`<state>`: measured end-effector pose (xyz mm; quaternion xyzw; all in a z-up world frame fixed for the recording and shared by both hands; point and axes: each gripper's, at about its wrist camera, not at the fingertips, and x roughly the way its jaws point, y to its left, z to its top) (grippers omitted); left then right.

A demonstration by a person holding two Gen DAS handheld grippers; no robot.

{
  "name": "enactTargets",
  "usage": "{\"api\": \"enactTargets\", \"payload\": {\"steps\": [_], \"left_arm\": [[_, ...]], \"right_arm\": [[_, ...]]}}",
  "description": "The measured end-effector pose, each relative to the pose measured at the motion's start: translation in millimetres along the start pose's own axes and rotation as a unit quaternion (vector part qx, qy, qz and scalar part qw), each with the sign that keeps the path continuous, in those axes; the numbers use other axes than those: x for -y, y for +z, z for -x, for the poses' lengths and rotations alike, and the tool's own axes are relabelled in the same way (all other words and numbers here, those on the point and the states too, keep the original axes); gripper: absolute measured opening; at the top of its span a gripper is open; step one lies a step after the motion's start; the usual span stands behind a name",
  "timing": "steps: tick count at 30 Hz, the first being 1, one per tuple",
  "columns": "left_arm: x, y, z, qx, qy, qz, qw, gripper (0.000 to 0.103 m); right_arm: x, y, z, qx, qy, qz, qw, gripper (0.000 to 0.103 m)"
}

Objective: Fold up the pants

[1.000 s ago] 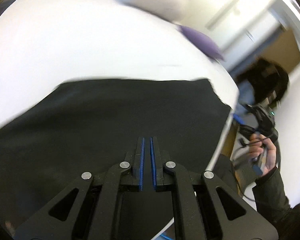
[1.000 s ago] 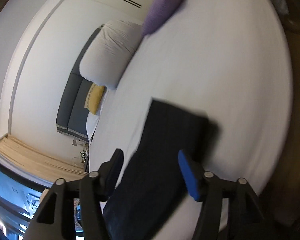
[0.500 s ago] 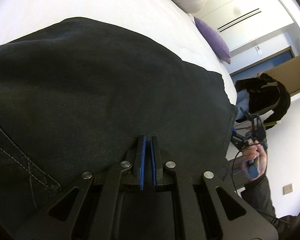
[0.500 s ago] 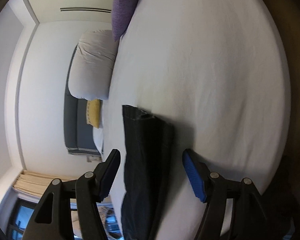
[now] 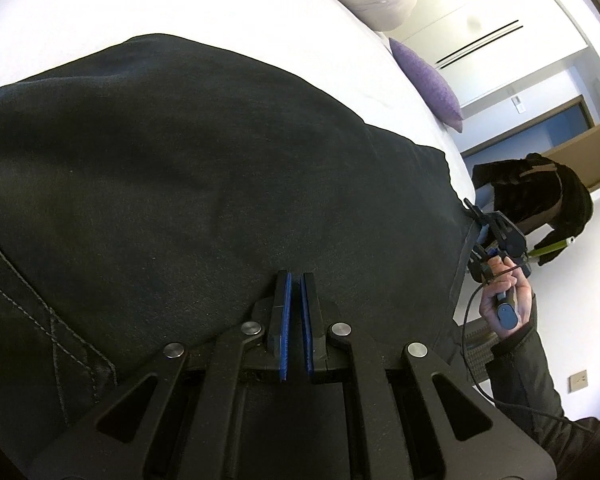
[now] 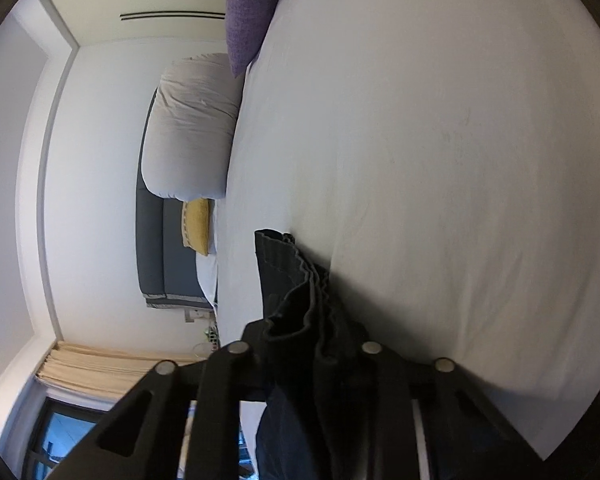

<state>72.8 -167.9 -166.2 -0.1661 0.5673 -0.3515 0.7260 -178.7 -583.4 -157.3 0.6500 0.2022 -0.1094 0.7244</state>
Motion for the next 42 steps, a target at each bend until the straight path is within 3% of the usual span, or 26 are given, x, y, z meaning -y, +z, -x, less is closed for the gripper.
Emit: {"api": "enactTargets", "payload": {"steps": [8,12,14,18,19,20,21,22,23,24,25,30,36,39,42], "left_arm": [[-3.9,1.6,5.8,0.002,-0.006,0.002,1.0000,0.006],[-9.5,3.0,8.6,0.003,-0.016,0.011,0.9998,0.006],[-13.2,4.6,12.3,0.003,-0.023,0.023,0.9995,0.006],[-10.5,5.8,22.3,0.009,-0.019,0.047,0.9987,0.008],[-8.7,5.7,25.0,0.012,-0.024,0.049,0.9984,0.014],[-7.6,5.9,27.3,0.014,-0.033,0.051,0.9980,0.028],[-7.1,6.0,29.3,0.017,-0.046,0.055,0.9973,0.039],[-7.4,6.3,31.6,0.023,-0.066,0.061,0.9957,0.062],[-7.3,7.2,34.1,0.028,-0.085,0.067,0.9938,0.072],[-6.9,8.3,35.8,0.030,-0.087,0.069,0.9934,0.074],[-6.7,9.7,37.0,0.029,-0.088,0.071,0.9931,0.077],[-19.0,16.0,38.5,0.035,-0.127,0.123,0.9836,0.082],[-31.2,29.2,42.3,0.032,-0.171,0.173,0.9694,0.090],[-36.3,31.5,42.4,0.015,-0.181,0.179,0.9670,0.091],[-36.7,34.7,42.2,0.002,-0.187,0.182,0.9653,0.091]], "right_arm": [[-34.4,-17.9,1.7,0.022,-0.045,0.087,0.995,0.011],[-93.3,-58.6,-8.6,0.003,-0.078,0.219,0.972,0.011],[-130.3,-98.7,-22.3,-0.021,-0.102,0.316,0.943,0.011],[-172.9,-204.3,-48.7,-0.076,-0.150,0.498,0.851,0.011],[-174.1,-236.3,-59.4,-0.093,-0.165,0.541,0.819,0.011],[-171.2,-258.4,-68.3,-0.106,-0.178,0.568,0.797,0.011],[-164.3,-278.1,-79.0,-0.120,-0.190,0.588,0.777,0.011],[-154.6,-295.2,-91.1,-0.133,-0.205,0.603,0.759,0.011],[-145.2,-308.4,-100.9,-0.136,-0.224,0.620,0.739,0.011],[-135.5,-320.2,-109.5,-0.132,-0.245,0.640,0.717,0.012],[-132.8,-324.1,-111.6,-0.123,-0.251,0.650,0.707,0.012],[-138.0,-327.6,-110.0,-0.104,-0.248,0.660,0.702,0.012],[-154.4,-364.4,-90.2,-0.083,-0.215,0.685,0.691,0.011],[-163.7,-389.9,-83.4,-0.082,-0.192,0.700,0.683,0.012],[-169.1,-424.4,-74.9,-0.085,-0.167,0.725,0.663,0.011]]}}
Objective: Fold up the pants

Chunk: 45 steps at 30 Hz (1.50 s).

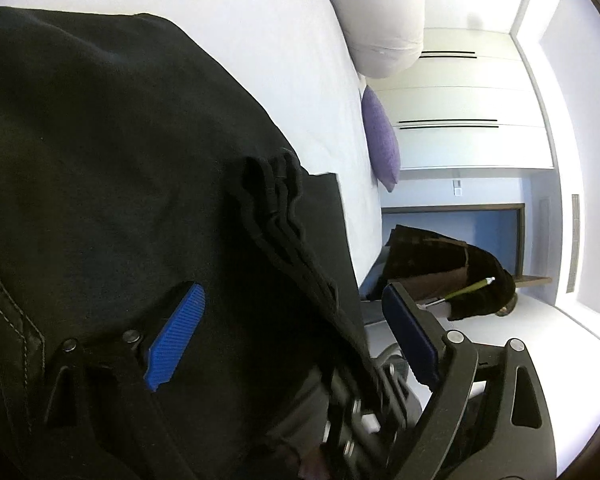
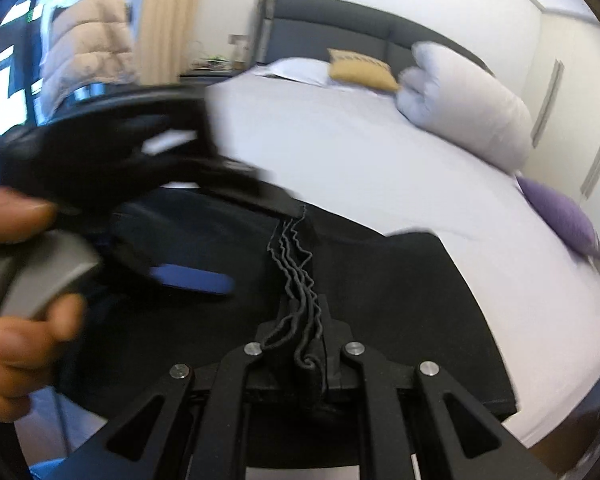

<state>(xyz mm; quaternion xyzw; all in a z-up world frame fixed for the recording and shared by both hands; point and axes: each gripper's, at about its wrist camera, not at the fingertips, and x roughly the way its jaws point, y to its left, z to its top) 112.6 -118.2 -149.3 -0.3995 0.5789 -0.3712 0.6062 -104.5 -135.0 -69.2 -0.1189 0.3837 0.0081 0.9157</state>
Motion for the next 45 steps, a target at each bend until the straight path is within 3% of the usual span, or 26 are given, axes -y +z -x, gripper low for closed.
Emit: {"api": "enactTargets", "payload": {"steps": [6,9,10,14,22,31,32,35,38,41,43,45], "left_arm": [[-1.7,8.6,9.4,-0.009,0.013,-0.008,0.9998,0.087],[-1.5,12.7,18.1,-0.017,0.053,-0.031,0.9980,0.050],[-3.1,14.2,21.2,-0.020,0.067,-0.035,0.9970,0.032],[-8.7,21.4,32.1,-0.017,0.093,-0.046,0.9945,0.015],[9.9,27.2,28.7,-0.015,0.153,-0.087,0.9843,0.012],[-13.1,24.1,36.0,0.002,0.170,-0.073,0.9827,0.012],[-11.7,23.2,37.6,0.006,0.175,-0.074,0.9818,0.013],[-3.6,14.7,58.7,0.028,0.204,-0.093,0.9742,0.014],[9.0,9.9,76.3,0.066,0.258,-0.111,0.9576,0.014],[32.1,4.3,79.5,0.083,0.265,-0.144,0.9500,0.014],[49.3,-0.7,65.3,0.073,0.272,-0.182,0.9419,0.014],[59.1,-4.9,42.7,0.055,0.279,-0.209,0.9357,0.014]], "right_arm": [[-47.4,-1.4,6.4,0.008,0.027,0.054,0.998,0.012],[-56.3,-1.2,7.4,0.009,0.034,0.060,0.998,0.012],[-57.0,-0.3,6.6,0.010,0.035,0.063,0.997,0.012],[-67.6,7.0,3.9,0.011,0.040,0.078,0.996,0.012],[-91.7,11.1,-6.9,0.002,0.053,0.107,0.993,0.012],[-110.6,-3.8,-34.2,-0.049,0.081,0.115,0.989,0.020],[-107.8,-3.0,-33.7,-0.051,0.087,0.103,0.990,0.023],[-86.9,2.2,-28.5,-0.071,0.144,0.034,0.987,0.054],[-56.1,0.6,-13.4,-0.082,0.227,-0.037,0.970,0.055],[-1.9,0.2,-4.9,-0.092,0.307,-0.131,0.938,0.051],[40.2,1.6,-7.3,-0.088,0.335,-0.182,0.921,0.046],[79.4,3.3,-12.1,-0.076,0.339,-0.222,0.911,0.046]]}}
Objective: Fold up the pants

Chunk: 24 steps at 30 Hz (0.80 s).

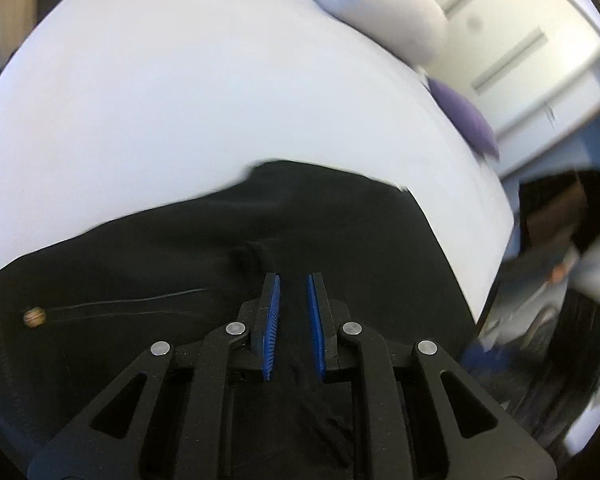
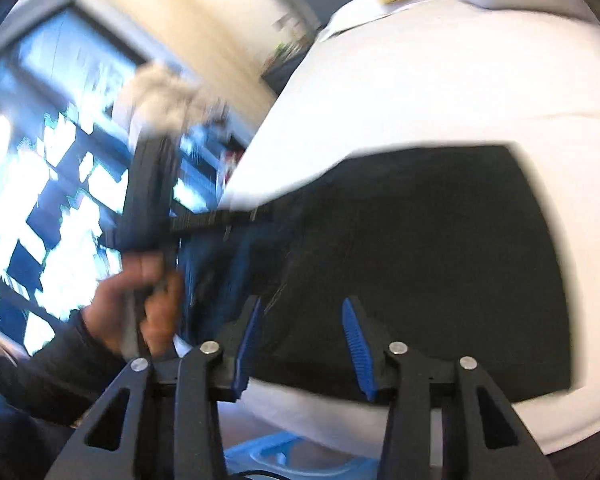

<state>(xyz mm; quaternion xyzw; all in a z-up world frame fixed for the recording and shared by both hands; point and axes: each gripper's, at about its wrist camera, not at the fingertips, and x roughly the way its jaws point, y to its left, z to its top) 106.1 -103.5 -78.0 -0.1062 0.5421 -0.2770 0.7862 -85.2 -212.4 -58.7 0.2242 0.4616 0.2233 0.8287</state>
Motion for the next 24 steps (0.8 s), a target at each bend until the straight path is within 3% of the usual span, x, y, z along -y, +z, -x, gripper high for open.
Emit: {"api": "enactTargets", "payload": {"steps": [3,5,6,8,13,16,18,24], "left_arm": [[24.1,-16.4,-27.0,-0.042,0.000,-0.034,0.9985,0.014],[38.4,-36.3,-41.4,-0.056,0.029,-0.070,0.9955,0.014],[42.1,-44.6,-41.7,-0.048,0.043,-0.088,0.9940,0.014],[47.2,-57.3,-36.3,-0.032,0.056,-0.113,0.9915,0.014],[48.5,-57.6,-34.9,-0.035,0.036,-0.100,0.9938,0.013],[42.8,-62.3,-27.3,-0.033,0.040,-0.104,0.9932,0.013],[39.2,-62.5,-23.7,-0.032,0.044,-0.109,0.9926,0.013],[44.2,-55.3,-33.8,-0.027,0.025,-0.093,0.9950,0.013]], "right_arm": [[53.2,37.5,26.0,0.017,0.032,-0.049,0.998,0.046],[81.9,54.9,27.4,0.011,0.058,-0.082,0.995,0.046],[100.3,65.7,22.4,0.001,0.086,-0.103,0.991,0.046],[121.9,81.2,9.5,-0.007,0.097,-0.120,0.988,0.046],[153.9,108.1,-42.4,-0.067,0.130,-0.143,0.979,0.046],[173.7,101.5,-69.1,-0.104,0.114,-0.167,0.974,0.045],[180.0,95.4,-79.5,-0.122,0.117,-0.174,0.970,0.031],[175.8,58.7,-54.7,-0.128,0.135,-0.165,0.969,0.031]]}}
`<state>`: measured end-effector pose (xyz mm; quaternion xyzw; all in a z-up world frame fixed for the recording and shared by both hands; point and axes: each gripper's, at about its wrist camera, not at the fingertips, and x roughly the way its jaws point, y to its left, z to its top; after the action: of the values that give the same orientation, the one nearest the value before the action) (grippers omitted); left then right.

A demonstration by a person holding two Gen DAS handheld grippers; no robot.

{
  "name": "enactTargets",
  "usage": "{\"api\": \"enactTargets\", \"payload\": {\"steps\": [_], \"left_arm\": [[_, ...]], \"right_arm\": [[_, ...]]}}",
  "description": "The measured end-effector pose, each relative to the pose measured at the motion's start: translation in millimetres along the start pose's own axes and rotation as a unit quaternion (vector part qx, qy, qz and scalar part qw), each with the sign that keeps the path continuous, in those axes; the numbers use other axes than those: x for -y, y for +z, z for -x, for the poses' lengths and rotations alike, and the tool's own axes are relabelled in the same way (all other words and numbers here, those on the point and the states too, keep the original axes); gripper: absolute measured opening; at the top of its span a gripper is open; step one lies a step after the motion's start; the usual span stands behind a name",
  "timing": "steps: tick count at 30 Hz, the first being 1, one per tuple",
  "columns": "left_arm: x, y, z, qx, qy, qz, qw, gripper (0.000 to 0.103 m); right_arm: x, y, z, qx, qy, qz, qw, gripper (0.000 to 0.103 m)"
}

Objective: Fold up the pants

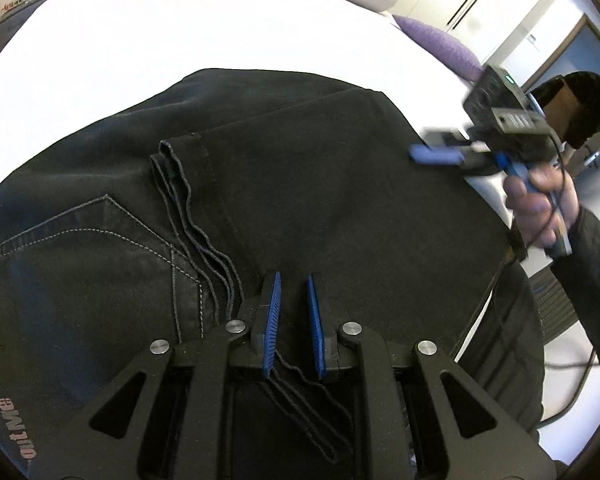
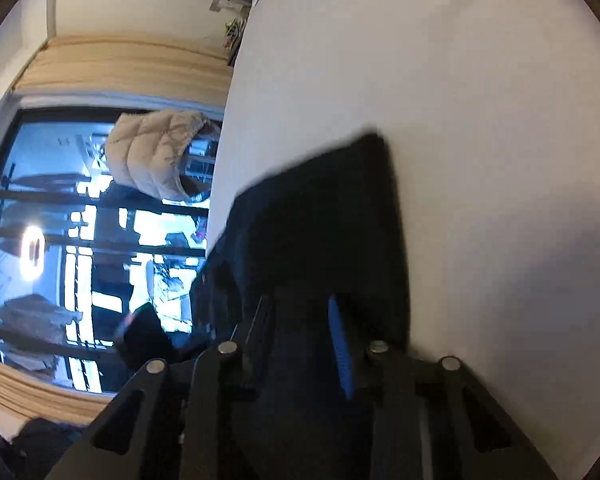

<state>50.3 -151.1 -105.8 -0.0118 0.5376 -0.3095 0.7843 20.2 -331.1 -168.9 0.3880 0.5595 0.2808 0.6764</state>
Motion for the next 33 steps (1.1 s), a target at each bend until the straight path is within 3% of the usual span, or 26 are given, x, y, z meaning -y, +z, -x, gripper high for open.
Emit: {"api": "enactTargets", "payload": {"steps": [5,9,12,16,18,19,21,22,23,24,25,27,30,31,32,33], "left_arm": [[-42.0,-11.7,25.3,0.007,-0.004,0.001,1.0000,0.013],[-47.3,-28.3,23.9,0.015,-0.007,0.000,0.9999,0.013],[-45.6,-35.2,19.9,0.023,-0.004,-0.007,0.9997,0.013],[-47.3,-40.7,26.0,0.031,-0.006,-0.007,0.9995,0.013],[-46.3,-41.9,36.1,0.034,-0.003,-0.004,0.9994,0.014],[-44.6,-44.4,44.6,0.038,0.003,-0.001,0.9993,0.014],[-42.5,-50.0,58.7,0.050,0.012,0.002,0.9987,0.014],[-43.3,-55.7,70.0,0.060,0.011,0.008,0.9981,0.014],[-45.4,-61.3,81.2,0.070,0.004,0.017,0.9974,0.014],[-48.6,-67.8,93.4,0.082,-0.004,0.026,0.9963,0.014],[-54.1,-77.3,109.9,0.097,-0.012,0.040,0.9944,0.014],[-66.2,-92.9,135.7,0.113,-0.017,0.065,0.9913,0.014],[-95.6,-130.0,185.0,0.164,-0.025,0.126,0.9781,0.016],[-108.4,-145.2,199.7,0.180,-0.025,0.155,0.9711,0.024],[-121.8,-160.4,213.5,0.195,-0.024,0.188,0.9622,0.053],[-134.5,-175.8,224.3,0.212,-0.022,0.221,0.9519,0.076]], "right_arm": [[-4.8,-57.3,21.2,-0.028,-0.010,0.024,0.999,0.038],[0.1,-96.7,34.9,-0.004,-0.001,0.014,1.000,0.041],[9.4,-108.5,38.8,0.026,0.010,-0.005,1.000,0.036],[-2.7,-105.2,37.8,0.032,-0.026,0.002,0.999,0.036],[-23.3,-104.1,46.5,0.048,-0.034,0.026,0.998,0.047],[-33.6,-102.4,51.2,0.068,-0.010,0.035,0.997,0.049],[-39.5,-103.5,51.8,0.090,0.027,0.034,0.995,0.074],[-34.8,-103.3,47.2,0.093,0.025,0.027,0.995,0.079],[-30.0,-103.9,39.1,0.088,0.006,0.020,0.996,0.078],[-21.0,-105.1,26.3,0.072,-0.036,0.019,0.997,0.068],[-20.4,-106.9,25.2,0.077,-0.058,0.032,0.995,0.066],[-28.5,-109.3,33.5,0.090,-0.058,0.032,0.994,0.067],[-40.5,-110.2,49.2,0.127,-0.014,0.021,0.992,0.068],[-48.5,-111.3,52.0,0.139,0.002,0.028,0.990,0.068],[-54.0,-111.5,51.1,0.140,0.013,0.033,0.989,0.068],[-62.5,-110.7,46.7,0.139,0.025,0.039,0.989,0.068]]}}
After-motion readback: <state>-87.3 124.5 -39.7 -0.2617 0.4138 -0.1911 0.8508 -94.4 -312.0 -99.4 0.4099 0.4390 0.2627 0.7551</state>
